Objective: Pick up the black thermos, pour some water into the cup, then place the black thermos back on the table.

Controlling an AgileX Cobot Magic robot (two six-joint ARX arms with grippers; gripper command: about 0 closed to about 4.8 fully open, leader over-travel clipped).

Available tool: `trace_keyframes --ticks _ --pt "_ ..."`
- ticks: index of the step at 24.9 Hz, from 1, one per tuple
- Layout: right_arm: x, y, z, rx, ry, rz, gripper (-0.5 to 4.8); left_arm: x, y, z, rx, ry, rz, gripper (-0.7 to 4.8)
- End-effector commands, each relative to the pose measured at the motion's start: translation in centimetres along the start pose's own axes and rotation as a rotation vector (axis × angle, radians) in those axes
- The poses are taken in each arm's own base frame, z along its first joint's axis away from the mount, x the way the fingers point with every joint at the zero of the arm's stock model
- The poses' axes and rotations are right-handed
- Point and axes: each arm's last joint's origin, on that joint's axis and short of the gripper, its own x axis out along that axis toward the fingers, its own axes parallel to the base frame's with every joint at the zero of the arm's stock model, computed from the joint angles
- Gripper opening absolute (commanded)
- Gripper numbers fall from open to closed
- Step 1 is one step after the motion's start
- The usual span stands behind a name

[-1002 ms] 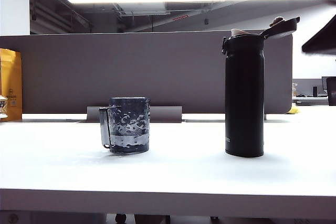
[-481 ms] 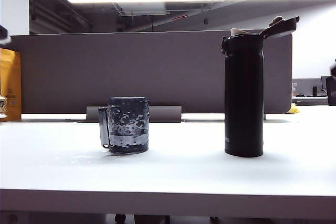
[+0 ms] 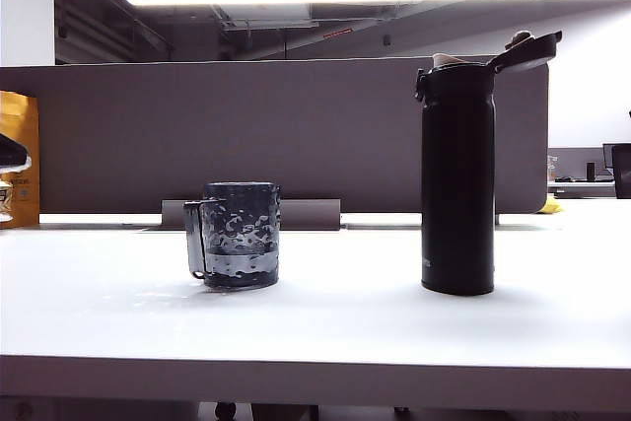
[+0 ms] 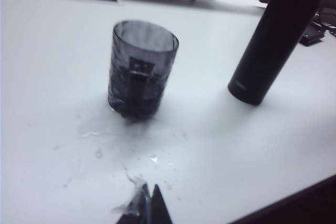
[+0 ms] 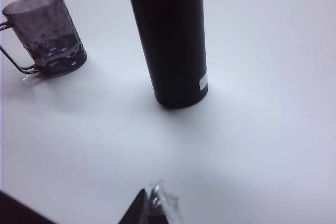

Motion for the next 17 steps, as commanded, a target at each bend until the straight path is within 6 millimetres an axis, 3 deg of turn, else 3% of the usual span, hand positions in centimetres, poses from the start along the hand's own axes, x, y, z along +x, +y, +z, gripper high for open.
trace_keyframes --ticks 1,11,17 --pt "0.01 0.02 0.01 0.051 -0.008 0.004 0.03 -0.01 -0.03 0.17 0.014 -0.014 -0.005 -0.02" --pt "-0.04 -0.01 -0.03 0.051 -0.007 0.002 0.03 -0.01 -0.02 0.14 0.015 -0.011 -0.004 -0.02" --pt "-0.56 -0.78 0.96 0.073 -0.135 -0.065 0.03 -0.08 0.54 0.35 0.005 -0.026 0.023 -0.02"
